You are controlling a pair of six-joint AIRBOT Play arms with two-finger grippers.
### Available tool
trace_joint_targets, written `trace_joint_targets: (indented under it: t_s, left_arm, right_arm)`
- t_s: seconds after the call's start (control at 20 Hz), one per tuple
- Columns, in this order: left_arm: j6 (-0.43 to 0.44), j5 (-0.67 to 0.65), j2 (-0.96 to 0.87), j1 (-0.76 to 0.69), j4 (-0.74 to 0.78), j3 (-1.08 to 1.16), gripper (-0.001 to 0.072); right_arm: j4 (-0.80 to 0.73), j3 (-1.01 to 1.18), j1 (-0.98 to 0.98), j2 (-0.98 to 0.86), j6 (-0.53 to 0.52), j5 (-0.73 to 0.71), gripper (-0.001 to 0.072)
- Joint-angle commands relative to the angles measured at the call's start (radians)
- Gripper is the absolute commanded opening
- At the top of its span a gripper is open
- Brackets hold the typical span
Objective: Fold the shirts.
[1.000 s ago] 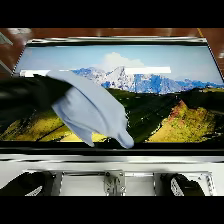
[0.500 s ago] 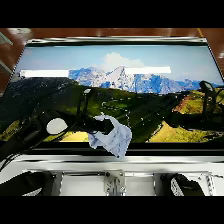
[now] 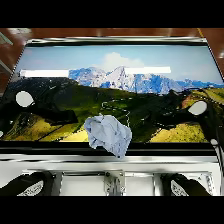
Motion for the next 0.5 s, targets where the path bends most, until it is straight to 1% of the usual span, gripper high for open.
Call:
trace_joint_targets:
  t_s: [0.0,0.15,0.2,0.25,0.45]
  left_arm:
    - [0.08,0.027,0.003,0.095,-0.13,-0.171,0.0716]
    - [0.079,0.238,-0.039,0.04,-0.279,-0.274,0.0705]
    - [0.079,0.286,-0.074,0.009,-0.297,-0.274,0.0626]
    - [0.079,0.316,-0.109,-0.021,-0.319,-0.272,0.0596]
    - [0.079,0.435,-0.223,-0.096,-0.404,-0.27,0.06]
  right_arm:
    - [0.074,-0.003,0.045,-0.153,-0.055,-0.008,0.0667]
    - [0.145,-0.003,0.045,-0.222,-0.079,-0.008,0.0667]
    - [0.156,-0.003,0.048,-0.238,-0.079,-0.005,0.0667]
    - [0.158,-0.003,0.054,-0.25,-0.08,-0.006,0.0667]
    - [0.148,-0.003,0.067,-0.26,-0.087,-0.015,0.0667]
